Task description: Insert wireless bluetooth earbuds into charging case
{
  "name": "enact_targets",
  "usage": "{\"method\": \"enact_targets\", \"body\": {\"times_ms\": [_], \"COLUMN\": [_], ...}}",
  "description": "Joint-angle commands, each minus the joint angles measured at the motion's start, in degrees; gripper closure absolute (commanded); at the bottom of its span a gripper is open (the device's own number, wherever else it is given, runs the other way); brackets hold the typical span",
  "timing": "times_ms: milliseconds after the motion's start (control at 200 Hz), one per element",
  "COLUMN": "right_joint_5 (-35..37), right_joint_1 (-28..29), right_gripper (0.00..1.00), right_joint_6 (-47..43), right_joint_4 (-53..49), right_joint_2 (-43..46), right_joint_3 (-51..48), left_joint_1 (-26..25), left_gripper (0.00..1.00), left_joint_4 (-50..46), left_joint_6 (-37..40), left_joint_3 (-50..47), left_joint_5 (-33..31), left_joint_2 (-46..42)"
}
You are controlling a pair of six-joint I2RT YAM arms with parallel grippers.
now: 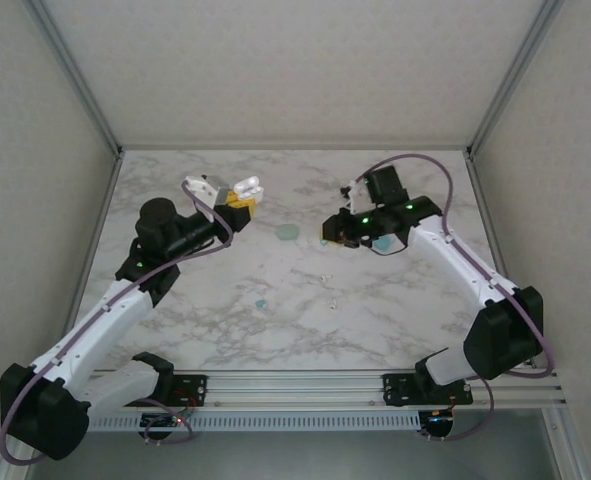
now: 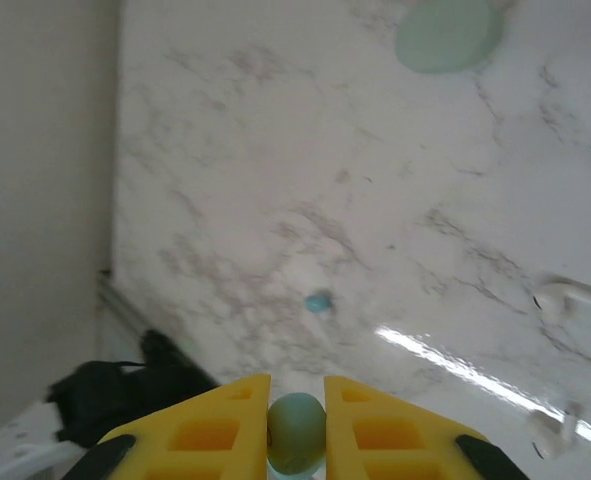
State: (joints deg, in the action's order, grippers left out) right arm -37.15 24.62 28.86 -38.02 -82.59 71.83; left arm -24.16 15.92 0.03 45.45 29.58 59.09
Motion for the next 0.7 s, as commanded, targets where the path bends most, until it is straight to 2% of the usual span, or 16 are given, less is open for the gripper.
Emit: {"method": "enact_targets", "body": {"times_ms": [0, 125, 255, 521, 696], "right_joint_5": [-15.4, -25.6, -31.9, -38.0, -38.4], "right_joint_1": [-3.5, -5.0, -5.0, -5.0, -4.9], "right_gripper": [0.82, 0.82, 0.81, 0.81, 0.81], "right_joint_6": [1.9, 4.8, 7.9, 10.4, 14.2], "right_joint_4": [3.9, 8.1, 12.7, 15.4, 17.9], "right_joint_2": [2.2, 1.9, 1.2, -1.5, -2.3], "right_joint_3": [-0.5, 0.0, 0.3, 2.7, 4.0], "left_joint_1": [-1.1, -1.8, -1.9, -2.1, -2.1], "left_gripper": [0.84, 0.84, 0.84, 0.84, 0.84], "left_joint_4": [3.3, 1.5, 1.0, 0.6, 0.4], "left_joint_6": [-1.3, -0.7, -0.2, -0.1, 0.5], "left_joint_3": [1.2, 0.8, 0.3, -0.4, -0.7], "left_joint_5": [2.0, 2.1, 1.9, 2.1, 4.0], "left_joint_2": [0.0, -0.4, -0.8, -1.8, -1.7]}}
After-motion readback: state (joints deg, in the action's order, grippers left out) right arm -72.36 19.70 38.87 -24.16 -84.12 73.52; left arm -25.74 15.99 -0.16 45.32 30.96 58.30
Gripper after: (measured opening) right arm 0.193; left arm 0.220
